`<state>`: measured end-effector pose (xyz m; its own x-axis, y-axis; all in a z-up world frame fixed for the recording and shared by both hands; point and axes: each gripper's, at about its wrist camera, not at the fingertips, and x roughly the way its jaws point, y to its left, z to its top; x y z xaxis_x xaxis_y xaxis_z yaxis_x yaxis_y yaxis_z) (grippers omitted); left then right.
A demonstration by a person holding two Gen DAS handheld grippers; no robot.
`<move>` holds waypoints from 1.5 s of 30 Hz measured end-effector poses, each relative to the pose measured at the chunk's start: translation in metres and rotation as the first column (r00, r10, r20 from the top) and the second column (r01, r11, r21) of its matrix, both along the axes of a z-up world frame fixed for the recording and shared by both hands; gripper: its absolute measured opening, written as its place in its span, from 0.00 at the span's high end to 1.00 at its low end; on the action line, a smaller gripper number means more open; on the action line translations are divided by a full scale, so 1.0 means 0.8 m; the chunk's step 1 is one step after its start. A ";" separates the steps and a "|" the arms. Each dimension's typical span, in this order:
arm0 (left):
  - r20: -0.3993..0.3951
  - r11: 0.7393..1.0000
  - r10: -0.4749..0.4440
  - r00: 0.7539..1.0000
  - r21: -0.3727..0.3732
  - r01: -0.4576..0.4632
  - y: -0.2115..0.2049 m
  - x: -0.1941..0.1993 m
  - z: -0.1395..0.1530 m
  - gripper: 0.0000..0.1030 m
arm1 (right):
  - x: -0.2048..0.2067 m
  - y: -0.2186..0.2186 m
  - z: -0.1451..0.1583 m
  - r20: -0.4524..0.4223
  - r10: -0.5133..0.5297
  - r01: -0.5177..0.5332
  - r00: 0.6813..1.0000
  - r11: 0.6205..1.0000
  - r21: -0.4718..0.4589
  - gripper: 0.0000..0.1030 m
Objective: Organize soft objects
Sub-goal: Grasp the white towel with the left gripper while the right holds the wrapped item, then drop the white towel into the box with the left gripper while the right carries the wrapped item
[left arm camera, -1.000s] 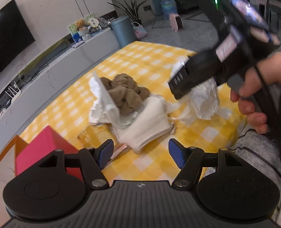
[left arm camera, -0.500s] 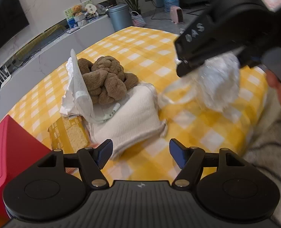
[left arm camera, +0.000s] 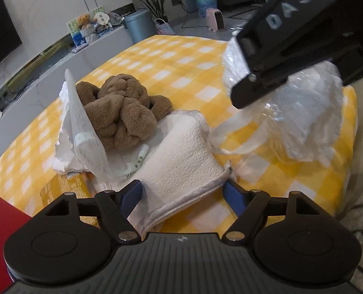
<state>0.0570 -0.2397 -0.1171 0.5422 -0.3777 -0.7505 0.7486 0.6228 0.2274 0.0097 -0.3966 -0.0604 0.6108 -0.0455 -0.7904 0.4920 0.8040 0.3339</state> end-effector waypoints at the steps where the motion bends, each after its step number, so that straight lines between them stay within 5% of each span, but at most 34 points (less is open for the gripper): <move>1: -0.008 1.000 0.011 1.000 -0.017 -0.011 0.001 0.003 0.000 0.11 | -0.001 0.000 0.000 0.001 0.001 -0.001 1.000 1.000 0.001 0.51; 4: -0.047 0.997 0.033 0.998 -0.064 -0.036 0.007 0.011 -0.001 0.12 | -0.001 -0.001 0.000 0.004 0.000 0.000 1.000 1.000 0.004 0.51; 6: -0.063 0.995 0.018 0.998 -0.096 -0.024 0.013 0.010 -0.001 0.24 | -0.001 0.000 0.000 0.004 0.002 -0.002 1.000 1.000 0.003 0.51; 8: -0.068 0.992 -0.025 0.997 -0.129 0.016 0.019 0.006 0.000 0.66 | -0.001 0.000 -0.001 0.005 0.006 -0.006 1.000 1.000 0.010 0.51; 13: -0.023 0.993 -0.065 0.998 -0.097 0.063 0.022 -0.004 0.002 0.85 | -0.002 -0.003 -0.002 0.017 0.000 0.000 1.000 0.999 0.047 0.51; 21: 0.003 0.987 -0.050 0.999 -0.153 0.050 0.029 -0.022 0.061 0.88 | -0.011 -0.013 0.002 0.061 -0.044 0.038 0.997 0.996 0.086 0.51; 27: 0.030 0.974 -0.089 0.996 -0.204 0.094 0.036 -0.037 0.107 0.88 | -0.029 -0.029 0.003 0.141 -0.102 0.073 0.985 0.978 0.197 0.51; 31: 0.081 0.969 -0.092 0.992 -0.223 0.108 0.037 -0.036 0.130 0.88 | -0.029 -0.031 0.005 0.174 -0.087 0.046 0.981 0.973 0.228 0.51; 35: 0.050 0.957 -0.076 0.996 -0.277 0.087 0.050 -0.030 0.158 0.88 | -0.028 -0.026 0.013 0.218 -0.062 0.015 0.974 0.978 0.210 0.51; 45: 0.251 0.965 0.026 0.968 -0.259 0.042 0.105 -0.033 0.247 0.88 | -0.020 -0.021 0.010 0.224 -0.010 -0.042 0.974 0.973 0.227 0.51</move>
